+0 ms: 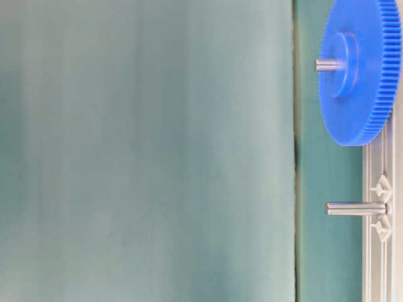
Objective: Insert the large gear onto the shaft.
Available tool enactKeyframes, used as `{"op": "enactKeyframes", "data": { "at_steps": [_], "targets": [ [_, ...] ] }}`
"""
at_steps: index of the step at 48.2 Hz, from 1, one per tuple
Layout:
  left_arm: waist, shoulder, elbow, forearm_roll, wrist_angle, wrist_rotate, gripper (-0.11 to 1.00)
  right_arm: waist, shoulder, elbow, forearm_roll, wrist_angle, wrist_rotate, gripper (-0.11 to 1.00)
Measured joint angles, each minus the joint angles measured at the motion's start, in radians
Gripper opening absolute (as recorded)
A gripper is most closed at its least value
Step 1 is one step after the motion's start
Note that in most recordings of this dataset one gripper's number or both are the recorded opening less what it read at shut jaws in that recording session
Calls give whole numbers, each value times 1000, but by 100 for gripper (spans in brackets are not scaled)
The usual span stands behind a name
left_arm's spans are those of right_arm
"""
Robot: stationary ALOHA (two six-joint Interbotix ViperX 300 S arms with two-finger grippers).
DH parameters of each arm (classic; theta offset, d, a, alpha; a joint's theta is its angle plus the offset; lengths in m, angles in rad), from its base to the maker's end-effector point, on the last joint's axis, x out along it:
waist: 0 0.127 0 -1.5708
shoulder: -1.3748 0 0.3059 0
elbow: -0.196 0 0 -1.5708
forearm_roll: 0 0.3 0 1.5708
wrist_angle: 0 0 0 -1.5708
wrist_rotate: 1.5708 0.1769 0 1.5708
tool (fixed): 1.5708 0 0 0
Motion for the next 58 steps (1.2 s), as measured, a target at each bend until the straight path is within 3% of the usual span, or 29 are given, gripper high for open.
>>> {"op": "enactKeyframes", "data": {
  "at_steps": [58],
  "targets": [
    [-3, -106, 94, 2, -77, -3, 77, 0, -49, 3, 0, 2, 0, 70]
  ]
}}
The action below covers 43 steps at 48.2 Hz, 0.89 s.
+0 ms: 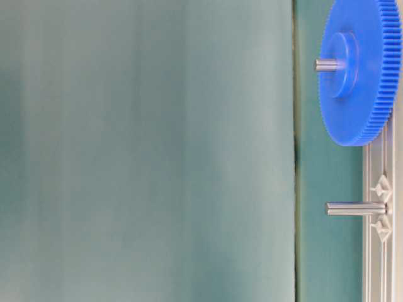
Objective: Insert the large gear onto the shaft.
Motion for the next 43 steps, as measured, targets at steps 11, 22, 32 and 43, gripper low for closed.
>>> {"op": "enactKeyframes", "data": {
  "at_steps": [11, 22, 32, 43],
  "targets": [
    [0, -35, 14, 0, -2, 0, 77, 0, 0, 0, 0, 0, 0, 70],
    [-2, -74, 46, -2, -2, 2, 77, 0, 0, 0, 0, 0, 0, 70],
    [0, -117, 75, 0, -3, 8, 77, 0, 0, 0, 0, 0, 0, 70],
    [0, -196, 149, 0, -3, 9, 77, 0, 0, 0, 0, -2, 0, 70]
  ]
}}
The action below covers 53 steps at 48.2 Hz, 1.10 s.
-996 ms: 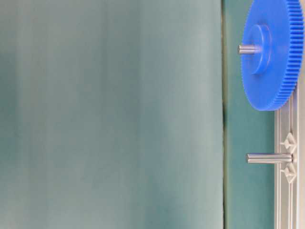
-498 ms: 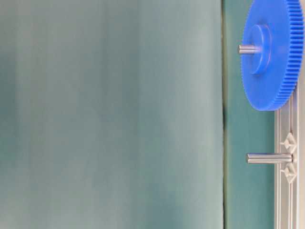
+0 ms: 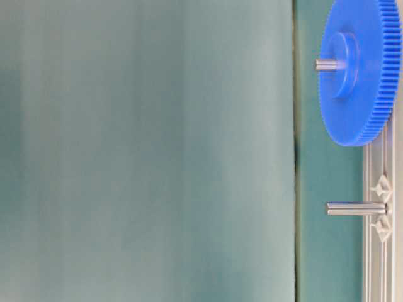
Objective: Insert the large gear onto the shaft.
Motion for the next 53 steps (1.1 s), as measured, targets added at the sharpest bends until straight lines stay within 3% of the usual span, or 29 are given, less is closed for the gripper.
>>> {"op": "enactKeyframes", "data": {
  "at_steps": [20, 53],
  "targets": [
    [-2, -190, 132, 0, 2, -8, 76, 0, -2, 2, 0, 2, 0, 70],
    [-2, -216, 278, 0, -120, -12, 77, 0, 0, 2, 0, 2, 0, 70]
  ]
}}
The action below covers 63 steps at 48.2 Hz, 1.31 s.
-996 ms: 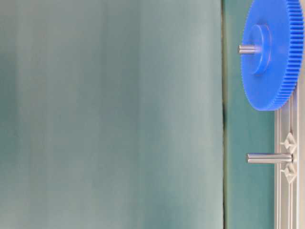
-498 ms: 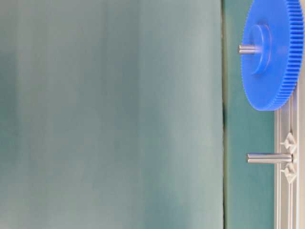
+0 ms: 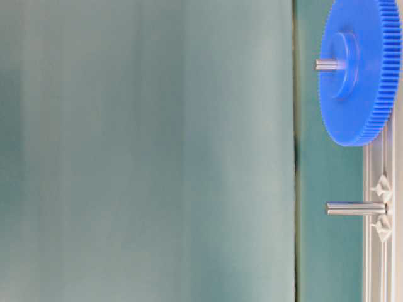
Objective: Insert the large gear onto the shaft.
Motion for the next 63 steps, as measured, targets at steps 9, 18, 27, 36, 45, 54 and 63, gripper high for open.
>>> {"op": "enactKeyframes", "data": {
  "at_steps": [9, 18, 27, 36, 45, 54, 63],
  "targets": [
    [0, 0, 17, 0, -61, 3, 77, 0, 0, 0, 0, 0, 0, 70],
    [0, 0, 57, 0, -178, 3, 77, 0, 0, 0, 0, -2, 0, 70],
    [0, 0, 98, 0, -247, 5, 77, 0, 0, 0, 0, 0, 0, 70],
    [0, 0, 98, 0, -250, 5, 77, 0, 0, 0, 0, 0, 0, 70],
    [0, 0, 98, 0, -250, 5, 77, 0, 0, 0, 0, 0, 0, 70],
    [0, 0, 98, 0, -250, 3, 77, 0, -2, -2, 0, -2, 0, 70],
    [0, 0, 98, 0, -250, 3, 77, 0, -2, 0, 0, -2, 0, 70]
  ]
}}
